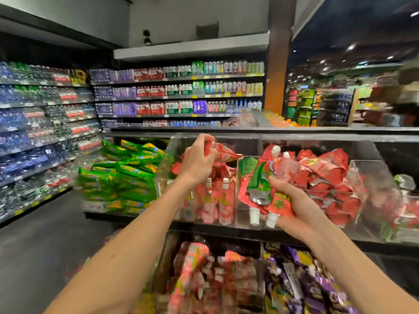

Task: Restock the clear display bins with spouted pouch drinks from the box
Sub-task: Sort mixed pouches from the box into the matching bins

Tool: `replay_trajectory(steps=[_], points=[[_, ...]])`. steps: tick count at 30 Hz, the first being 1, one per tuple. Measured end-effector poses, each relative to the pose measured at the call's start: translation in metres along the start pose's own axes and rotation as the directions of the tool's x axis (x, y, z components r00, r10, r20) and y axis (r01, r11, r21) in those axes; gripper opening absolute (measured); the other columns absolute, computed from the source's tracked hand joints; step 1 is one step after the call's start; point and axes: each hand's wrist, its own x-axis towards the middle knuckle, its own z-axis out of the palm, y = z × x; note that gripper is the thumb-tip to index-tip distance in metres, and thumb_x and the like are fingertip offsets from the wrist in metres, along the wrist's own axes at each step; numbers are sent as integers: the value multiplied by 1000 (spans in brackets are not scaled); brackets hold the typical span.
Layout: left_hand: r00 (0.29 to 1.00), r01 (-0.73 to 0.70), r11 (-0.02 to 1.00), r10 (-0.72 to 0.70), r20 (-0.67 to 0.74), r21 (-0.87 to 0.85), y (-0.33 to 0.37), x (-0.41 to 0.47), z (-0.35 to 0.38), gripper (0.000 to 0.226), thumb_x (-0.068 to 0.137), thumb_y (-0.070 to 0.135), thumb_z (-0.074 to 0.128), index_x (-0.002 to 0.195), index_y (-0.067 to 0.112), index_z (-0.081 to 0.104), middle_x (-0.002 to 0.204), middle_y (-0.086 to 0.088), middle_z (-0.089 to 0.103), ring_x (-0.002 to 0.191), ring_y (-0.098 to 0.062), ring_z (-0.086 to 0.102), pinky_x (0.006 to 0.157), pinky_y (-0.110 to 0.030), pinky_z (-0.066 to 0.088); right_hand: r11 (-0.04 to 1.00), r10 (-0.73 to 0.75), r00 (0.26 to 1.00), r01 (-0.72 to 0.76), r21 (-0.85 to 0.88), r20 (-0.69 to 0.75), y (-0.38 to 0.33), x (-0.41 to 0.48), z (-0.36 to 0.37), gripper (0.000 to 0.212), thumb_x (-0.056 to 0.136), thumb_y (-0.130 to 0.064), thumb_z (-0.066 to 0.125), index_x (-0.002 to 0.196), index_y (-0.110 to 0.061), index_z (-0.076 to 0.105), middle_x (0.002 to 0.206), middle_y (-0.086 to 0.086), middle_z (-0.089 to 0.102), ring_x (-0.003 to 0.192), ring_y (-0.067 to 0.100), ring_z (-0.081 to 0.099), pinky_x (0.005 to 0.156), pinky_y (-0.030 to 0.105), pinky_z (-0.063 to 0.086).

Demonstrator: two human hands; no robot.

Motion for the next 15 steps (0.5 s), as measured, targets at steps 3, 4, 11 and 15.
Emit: replay_trajectory(steps=[3, 4, 11, 15], points=[[988, -126, 988, 117, -106, -88, -11, 20, 4, 22, 90, 19, 62, 112, 18, 64, 86, 7, 62, 80, -10, 57, 72, -24, 40, 998, -67, 995, 68, 4, -78, 7, 4, 6, 17, 76, -12, 68, 84, -3, 80, 98, 20, 75, 81, 29, 75, 60, 41, 61], [972, -175, 977, 151, -180, -126, -15, 25, 3, 21, 88, 19, 64, 110, 19, 65, 86, 9, 62, 79, -4, 55, 74, -22, 40, 997, -83, 992, 83, 2, -93, 9, 6, 5, 22, 67, -11, 78, 87, -1, 80, 101, 22, 74, 84, 31, 75, 62, 42, 61], [961, -274, 962, 274, -37, 4, -45, 41, 32, 33, 84, 22, 73, 116, 17, 69, 103, -6, 73, 92, -22, 66, 81, -25, 41, 993, -121, 968, 120, -18, -220, 13, 10, 9, 26, 69, -8, 75, 93, 1, 78, 106, 23, 73, 86, 32, 75, 63, 42, 61], [952, -273, 956, 253, 171, 104, -53, 51, 58, 48, 85, 34, 76, 128, 18, 62, 116, -11, 70, 109, -31, 63, 89, -36, 45, 993, -113, 954, 98, -64, -277, 9, 16, 15, 25, 81, -8, 61, 97, 2, 76, 104, 24, 73, 82, 32, 75, 59, 40, 60]])
